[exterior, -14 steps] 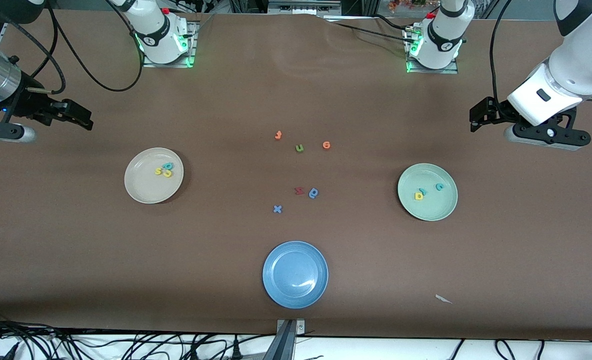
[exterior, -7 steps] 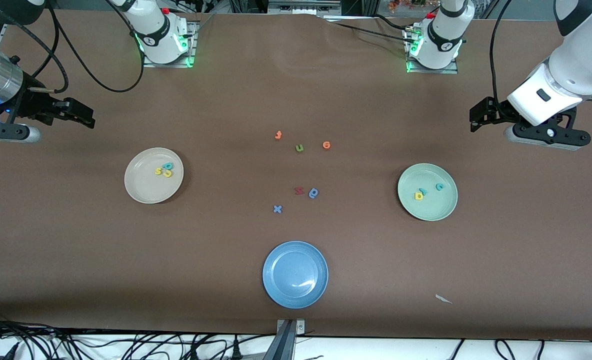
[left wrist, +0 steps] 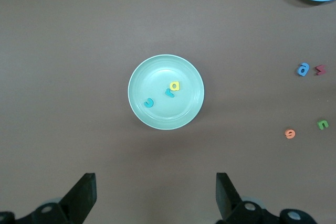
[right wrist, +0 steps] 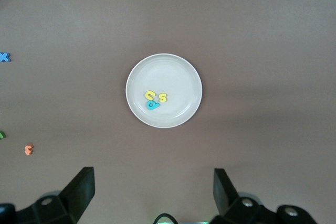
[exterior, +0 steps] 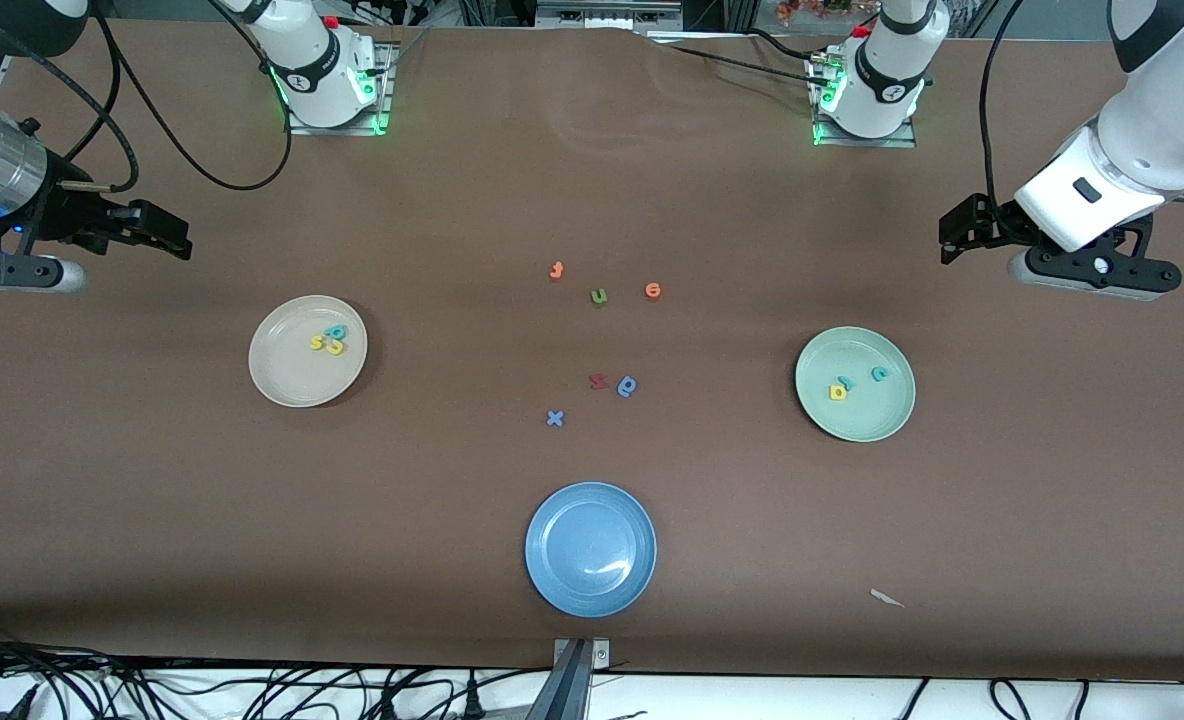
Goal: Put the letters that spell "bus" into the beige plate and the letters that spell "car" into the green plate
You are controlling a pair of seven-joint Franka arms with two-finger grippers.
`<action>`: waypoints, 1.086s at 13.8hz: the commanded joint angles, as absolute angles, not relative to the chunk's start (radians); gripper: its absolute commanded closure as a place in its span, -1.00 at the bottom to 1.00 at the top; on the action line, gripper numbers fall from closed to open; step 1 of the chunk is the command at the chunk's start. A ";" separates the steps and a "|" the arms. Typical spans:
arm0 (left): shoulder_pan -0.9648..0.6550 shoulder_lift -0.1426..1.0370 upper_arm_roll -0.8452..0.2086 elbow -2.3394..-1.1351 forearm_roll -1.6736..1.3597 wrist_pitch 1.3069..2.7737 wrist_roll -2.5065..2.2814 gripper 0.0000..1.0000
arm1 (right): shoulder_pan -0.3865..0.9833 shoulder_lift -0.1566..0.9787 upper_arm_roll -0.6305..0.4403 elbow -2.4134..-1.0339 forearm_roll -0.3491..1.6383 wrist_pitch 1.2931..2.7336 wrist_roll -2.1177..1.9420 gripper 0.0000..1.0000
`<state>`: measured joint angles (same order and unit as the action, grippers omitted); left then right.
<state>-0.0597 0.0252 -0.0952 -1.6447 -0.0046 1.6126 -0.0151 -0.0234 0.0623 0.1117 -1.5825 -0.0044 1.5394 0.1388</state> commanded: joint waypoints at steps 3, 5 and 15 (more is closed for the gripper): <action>-0.061 0.023 -0.094 -1.638 -0.031 1.601 -0.018 -1.00 | -0.026 0.075 0.114 -1.551 -0.011 1.532 0.132 -1.00; -0.061 0.023 -0.094 -1.638 -0.031 1.601 -0.018 -1.00 | -0.034 0.078 0.112 -1.551 -0.008 1.531 0.121 -1.00; -0.061 0.023 -0.094 -1.638 -0.031 1.601 -0.018 -1.00 | -0.044 0.080 0.106 -1.552 -0.012 1.529 0.120 -1.00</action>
<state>-0.0597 0.0252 -0.0952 -1.6447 -0.0046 1.6126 -0.0151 -0.0308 0.0672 0.1020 -1.5813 -0.0064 1.5421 0.1383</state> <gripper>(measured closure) 0.000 0.000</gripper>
